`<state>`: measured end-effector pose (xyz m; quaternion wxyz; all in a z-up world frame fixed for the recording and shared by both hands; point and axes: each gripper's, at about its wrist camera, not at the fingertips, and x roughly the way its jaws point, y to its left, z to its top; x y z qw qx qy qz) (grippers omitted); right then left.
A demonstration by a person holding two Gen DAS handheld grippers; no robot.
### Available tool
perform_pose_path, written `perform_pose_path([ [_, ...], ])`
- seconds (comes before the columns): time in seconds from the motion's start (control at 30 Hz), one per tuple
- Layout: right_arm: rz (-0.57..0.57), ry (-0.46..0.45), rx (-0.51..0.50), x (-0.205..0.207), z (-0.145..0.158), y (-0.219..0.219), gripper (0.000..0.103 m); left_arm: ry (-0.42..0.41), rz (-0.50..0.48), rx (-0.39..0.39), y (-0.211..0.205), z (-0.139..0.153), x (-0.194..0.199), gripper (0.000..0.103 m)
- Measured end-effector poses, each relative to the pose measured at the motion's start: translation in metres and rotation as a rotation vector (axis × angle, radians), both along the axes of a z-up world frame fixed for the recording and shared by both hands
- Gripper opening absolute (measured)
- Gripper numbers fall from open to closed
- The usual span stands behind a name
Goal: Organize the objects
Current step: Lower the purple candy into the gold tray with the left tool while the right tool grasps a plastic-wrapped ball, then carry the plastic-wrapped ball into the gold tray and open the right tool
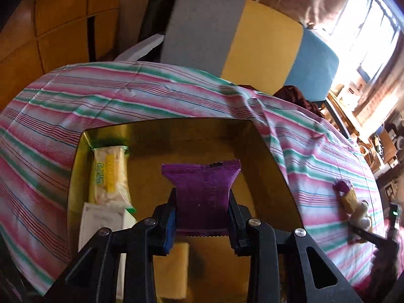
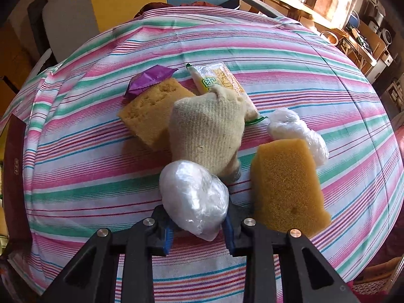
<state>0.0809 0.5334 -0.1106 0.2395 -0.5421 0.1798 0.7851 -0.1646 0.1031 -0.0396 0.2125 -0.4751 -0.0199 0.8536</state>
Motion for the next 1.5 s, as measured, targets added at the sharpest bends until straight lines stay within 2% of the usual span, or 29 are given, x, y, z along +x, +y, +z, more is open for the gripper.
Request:
perform_pose_path([
  [0.23, 0.018, -0.013, 0.005, -0.004, -0.003, 0.0, 0.03, -0.177, 0.132, 0.005, -0.007, -0.039, -0.071, 0.035],
  [0.37, 0.024, -0.023, 0.004, -0.007, -0.006, -0.002, 0.03, -0.193, 0.209, -0.029, -0.012, -0.052, -0.088, 0.042],
  [0.47, 0.032, -0.032, 0.009, -0.012, -0.008, -0.001, 0.03, -0.163, 0.23, -0.049, -0.016, -0.049, -0.089, 0.044],
  [0.63, 0.034, -0.03, 0.011, -0.013, -0.007, -0.001, 0.03, -0.06, 0.232, -0.065, -0.026, -0.03, -0.067, 0.044],
  [0.8, 0.055, -0.012, 0.017, -0.015, -0.003, -0.005, 0.03, 0.016, 0.229, -0.041, -0.039, -0.01, -0.029, 0.046],
  [1.1, 0.255, 0.076, 0.015, -0.025, 0.016, -0.055, 0.03, 0.196, 0.11, -0.115, -0.035, 0.009, 0.068, 0.051],
  [1.3, 0.364, 0.097, 0.006, -0.038, 0.022, -0.09, 0.03, 0.239, 0.096, -0.135, -0.039, 0.011, 0.104, 0.053],
  [1.5, 0.467, 0.149, -0.018, -0.057, 0.04, -0.141, 0.03, 0.242, 0.092, -0.139, -0.045, 0.009, 0.121, 0.055],
])
